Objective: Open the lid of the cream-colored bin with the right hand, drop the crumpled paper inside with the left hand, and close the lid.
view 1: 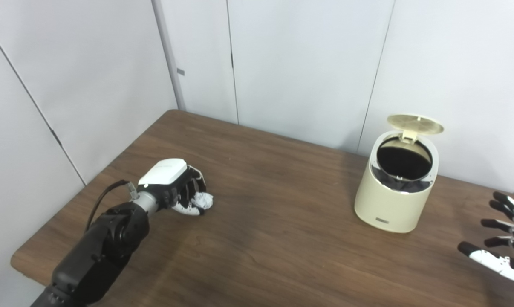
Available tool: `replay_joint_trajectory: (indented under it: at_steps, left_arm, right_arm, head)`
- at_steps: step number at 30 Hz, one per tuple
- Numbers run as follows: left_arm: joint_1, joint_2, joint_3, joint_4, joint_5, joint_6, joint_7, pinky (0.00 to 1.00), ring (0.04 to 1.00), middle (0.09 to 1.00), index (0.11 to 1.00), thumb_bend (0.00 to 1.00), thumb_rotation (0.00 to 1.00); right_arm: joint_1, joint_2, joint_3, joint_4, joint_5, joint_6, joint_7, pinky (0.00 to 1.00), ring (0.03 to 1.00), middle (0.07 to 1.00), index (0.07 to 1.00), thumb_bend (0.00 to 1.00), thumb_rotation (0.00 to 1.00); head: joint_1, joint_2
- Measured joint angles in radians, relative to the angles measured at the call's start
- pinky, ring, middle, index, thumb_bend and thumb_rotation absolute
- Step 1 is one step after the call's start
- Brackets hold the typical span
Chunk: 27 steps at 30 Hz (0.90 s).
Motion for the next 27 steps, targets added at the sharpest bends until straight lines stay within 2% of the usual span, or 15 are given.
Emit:
replay_joint_trajectory:
  at_steps: [4, 13, 20, 24, 27]
  left_arm:
    - [-0.002, 0.001, -0.011, 0.010, 0.005, -0.020, 0.022, 0.41, 0.407, 0.483, 0.523, 0.50, 0.00]
    - [-0.008, 0.001, -0.022, 0.048, 0.004, -0.068, 0.075, 0.39, 0.403, 0.472, 0.533, 0.50, 0.00]
    - [-0.007, -0.001, -0.026, 0.047, 0.003, -0.066, 0.092, 0.31, 0.367, 0.451, 0.544, 0.50, 0.00]
    - [-0.005, -0.006, -0.026, 0.015, 0.005, -0.059, 0.088, 0.33, 0.377, 0.458, 0.536, 0.50, 0.00]
    - [-0.005, -0.005, -0.017, -0.025, 0.011, -0.050, 0.077, 0.37, 0.395, 0.469, 0.528, 0.50, 0.00]
  right_arm:
    - [0.002, 0.000, 0.000, -0.030, 0.000, 0.034, 0.001, 0.55, 0.767, 0.890, 0.902, 0.70, 0.44]
    - [0.005, 0.000, -0.004, -0.036, 0.001, 0.052, 0.001, 0.55, 0.763, 0.888, 0.899, 0.69, 0.44]
    - [0.005, 0.000, -0.004, -0.037, 0.001, 0.057, 0.001, 0.55, 0.763, 0.887, 0.897, 0.69, 0.44]
    - [0.005, 0.000, -0.004, -0.037, 0.001, 0.068, 0.001, 0.57, 0.773, 0.893, 0.903, 0.68, 0.43]
    - [0.005, -0.001, -0.004, -0.037, 0.003, 0.075, 0.003, 0.59, 0.778, 0.898, 0.902, 0.66, 0.38]
  head:
    - [0.000, 0.005]
    - [-0.003, 0.009]
    - [-0.009, 0.009]
    - [-0.008, 0.008]
    - [-0.006, 0.009]
